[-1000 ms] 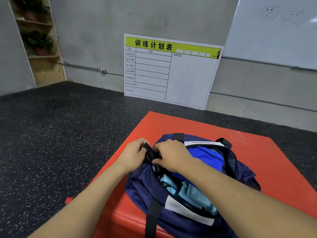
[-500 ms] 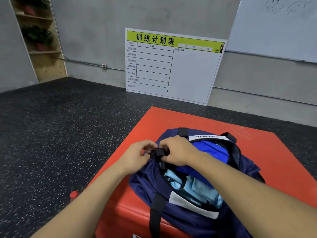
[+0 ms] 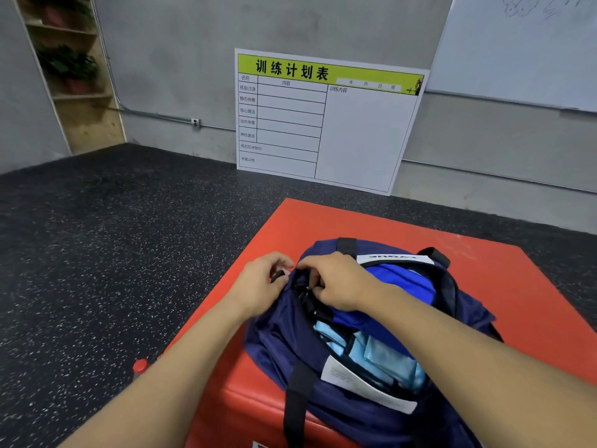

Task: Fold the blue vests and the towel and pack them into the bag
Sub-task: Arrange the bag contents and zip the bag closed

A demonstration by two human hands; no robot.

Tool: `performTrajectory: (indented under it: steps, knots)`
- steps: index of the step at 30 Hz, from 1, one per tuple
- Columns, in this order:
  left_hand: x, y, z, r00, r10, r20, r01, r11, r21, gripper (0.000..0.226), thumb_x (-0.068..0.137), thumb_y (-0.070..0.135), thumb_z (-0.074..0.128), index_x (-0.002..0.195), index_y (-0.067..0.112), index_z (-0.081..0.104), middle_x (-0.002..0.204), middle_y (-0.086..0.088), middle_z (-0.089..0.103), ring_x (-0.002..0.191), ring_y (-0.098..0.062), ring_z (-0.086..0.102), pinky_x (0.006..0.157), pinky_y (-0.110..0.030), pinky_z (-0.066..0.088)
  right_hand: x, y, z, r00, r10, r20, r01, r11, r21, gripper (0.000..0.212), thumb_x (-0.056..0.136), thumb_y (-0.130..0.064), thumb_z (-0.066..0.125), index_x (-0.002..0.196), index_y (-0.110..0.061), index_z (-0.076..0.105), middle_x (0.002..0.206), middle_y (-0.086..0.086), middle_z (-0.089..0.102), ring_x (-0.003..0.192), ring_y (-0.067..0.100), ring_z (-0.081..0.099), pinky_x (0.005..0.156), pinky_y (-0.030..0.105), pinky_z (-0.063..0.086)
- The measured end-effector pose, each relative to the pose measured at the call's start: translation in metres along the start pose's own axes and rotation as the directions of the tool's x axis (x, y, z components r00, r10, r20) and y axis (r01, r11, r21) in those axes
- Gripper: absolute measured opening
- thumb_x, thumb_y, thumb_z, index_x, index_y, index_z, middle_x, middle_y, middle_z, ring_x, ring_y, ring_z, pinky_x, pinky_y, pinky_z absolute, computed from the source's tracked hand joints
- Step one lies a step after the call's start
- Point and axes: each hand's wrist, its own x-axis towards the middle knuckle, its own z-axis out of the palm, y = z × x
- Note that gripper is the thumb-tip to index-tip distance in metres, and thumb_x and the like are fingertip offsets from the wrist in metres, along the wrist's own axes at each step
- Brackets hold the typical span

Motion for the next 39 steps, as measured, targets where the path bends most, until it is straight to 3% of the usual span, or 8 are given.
performTrajectory:
  steps: [5, 10, 14, 18, 25, 29, 32, 39]
  knots:
    - [0.007, 0.006, -0.018, 0.999, -0.050, -0.012, 0.047, 0.986, -0.160, 0.031, 0.088, -0.003, 0.067, 0.103, 0.025, 0.066, 0.089, 0.002, 0.072, 0.074, -0.007, 0.060, 0.079, -0.022, 0.047, 0.017, -0.013, 0.002, 0.992, 0.034, -0.120, -0.025, 0.997, 0.076, 0.041, 0.090, -0.051, 0.070, 0.120, -0.024, 0.064, 0.102, -0.005, 0.073, 0.097, 0.020, 0.064, 0.079, 0.035, 0.048]
    - [0.010, 0.011, -0.040, 0.999, 0.030, -0.020, -0.031, 0.997, -0.076, 0.027, 0.086, 0.002, 0.066, 0.091, 0.028, 0.068, 0.083, 0.003, 0.069, 0.078, -0.021, 0.060, 0.078, -0.034, 0.051, 0.023, -0.021, -0.003, 0.975, 0.001, -0.224, 0.034, 0.988, 0.148, 0.015, 0.089, -0.040, 0.074, 0.091, -0.028, 0.065, 0.089, -0.009, 0.070, 0.088, 0.016, 0.063, 0.077, 0.034, 0.046]
    - [0.006, 0.016, -0.051, 0.992, 0.114, 0.054, -0.114, 0.993, -0.002, 0.026, 0.089, 0.003, 0.066, 0.094, 0.027, 0.074, 0.086, 0.011, 0.072, 0.080, -0.010, 0.062, 0.078, -0.024, 0.048, 0.021, -0.025, -0.012, 0.960, 0.031, -0.278, 0.050, 0.958, 0.281, 0.007, 0.090, -0.037, 0.075, 0.090, -0.031, 0.078, 0.072, -0.014, 0.065, 0.072, 0.005, 0.056, 0.072, 0.018, 0.039]
    - [0.001, 0.020, -0.054, 0.978, 0.141, 0.151, -0.147, 0.989, 0.029, 0.028, 0.089, 0.009, 0.074, 0.111, 0.026, 0.076, 0.096, 0.018, 0.066, 0.088, 0.003, 0.058, 0.079, -0.006, 0.039, 0.016, -0.024, -0.019, 0.960, 0.133, -0.248, -0.018, 0.909, 0.417, 0.007, 0.082, -0.023, 0.081, 0.085, -0.030, 0.080, 0.075, -0.009, 0.073, 0.072, 0.007, 0.065, 0.073, 0.028, 0.053]
    - [0.004, 0.032, -0.059, 0.963, 0.243, 0.114, -0.257, 0.956, 0.141, 0.017, 0.084, 0.020, 0.081, 0.097, 0.030, 0.077, 0.091, 0.021, 0.064, 0.083, 0.000, 0.058, 0.077, -0.019, 0.043, 0.000, -0.031, -0.042, 0.945, 0.287, -0.155, -0.173, 0.844, 0.507, 0.011, 0.077, -0.014, 0.078, 0.074, -0.025, 0.078, 0.062, -0.008, 0.072, 0.057, -0.001, 0.065, 0.062, 0.021, 0.051]
    - [0.006, 0.030, -0.079, 0.973, 0.224, 0.049, -0.229, 0.964, 0.139, 0.017, 0.087, 0.019, 0.076, 0.095, 0.033, 0.076, 0.094, 0.017, 0.070, 0.088, -0.005, 0.064, 0.080, -0.028, 0.051, -0.021, -0.024, -0.058, 0.908, 0.419, -0.011, -0.276, 0.616, 0.738, 0.012, 0.078, 0.001, 0.073, 0.073, -0.009, 0.078, 0.069, 0.011, 0.075, 0.067, 0.020, 0.075, 0.068, 0.032, 0.063]
    - [0.002, 0.018, -0.095, 0.985, 0.168, 0.026, -0.170, 0.974, 0.148, 0.019, 0.088, 0.016, 0.076, 0.095, 0.034, 0.076, 0.096, 0.015, 0.071, 0.091, -0.009, 0.066, 0.086, -0.039, 0.053, -0.048, -0.008, -0.063, 0.895, 0.439, 0.076, -0.316, 0.506, 0.803, 0.006, 0.079, 0.006, 0.073, 0.081, 0.003, 0.078, 0.078, 0.019, 0.076, 0.065, 0.020, 0.072, 0.067, 0.032, 0.063]
    - [-0.001, 0.014, -0.101, 0.993, 0.116, -0.002, -0.113, 0.970, 0.216, 0.031, 0.087, 0.012, 0.078, 0.089, 0.042, 0.071, 0.094, 0.015, 0.069, 0.088, -0.013, 0.066, 0.083, -0.042, 0.054, -0.110, 0.033, -0.072, 0.855, 0.500, 0.135, -0.392, 0.455, 0.800, 0.004, 0.079, 0.005, 0.077, 0.082, 0.004, 0.078, 0.081, 0.022, 0.076, 0.066, 0.020, 0.072, 0.063, 0.028, 0.060]
